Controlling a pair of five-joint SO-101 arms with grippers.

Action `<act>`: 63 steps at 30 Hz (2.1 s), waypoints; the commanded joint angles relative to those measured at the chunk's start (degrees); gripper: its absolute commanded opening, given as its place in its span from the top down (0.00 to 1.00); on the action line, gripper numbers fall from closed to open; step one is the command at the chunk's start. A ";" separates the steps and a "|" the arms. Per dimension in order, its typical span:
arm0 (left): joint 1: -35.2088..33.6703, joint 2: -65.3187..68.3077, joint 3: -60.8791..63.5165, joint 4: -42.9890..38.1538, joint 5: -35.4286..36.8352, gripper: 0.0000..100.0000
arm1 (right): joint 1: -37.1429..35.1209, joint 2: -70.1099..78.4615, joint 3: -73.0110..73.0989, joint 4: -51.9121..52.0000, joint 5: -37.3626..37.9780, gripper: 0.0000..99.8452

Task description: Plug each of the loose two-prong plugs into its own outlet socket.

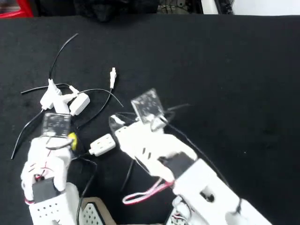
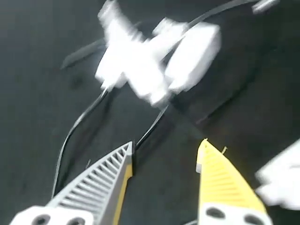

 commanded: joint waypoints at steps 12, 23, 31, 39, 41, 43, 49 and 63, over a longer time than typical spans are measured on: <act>-6.55 -0.09 6.90 -2.99 -0.26 0.78 | -6.24 36.26 -18.42 0.35 -0.35 0.99; -6.37 -0.09 6.90 -2.99 -0.26 0.78 | -5.89 42.42 -28.53 14.68 -0.35 0.99; -6.37 -0.09 6.90 -2.99 -0.26 0.78 | -5.89 42.68 -28.53 14.33 -0.35 0.99; -6.37 -0.09 6.90 -2.99 -0.35 0.78 | -5.19 43.56 -28.62 14.24 -0.26 0.99; -6.46 -0.09 6.90 -2.99 -0.35 0.78 | -3.96 45.67 -30.11 14.15 -0.26 0.99; -6.46 -0.09 6.90 -2.99 -0.35 0.78 | -2.99 49.01 -32.04 14.33 -0.26 0.99; -6.46 -0.09 6.90 -2.99 -0.44 0.78 | -3.16 54.20 -35.91 15.82 -0.26 0.99; -6.46 -0.09 6.90 -2.99 -0.62 0.78 | -6.33 60.70 -37.32 18.81 -0.26 0.99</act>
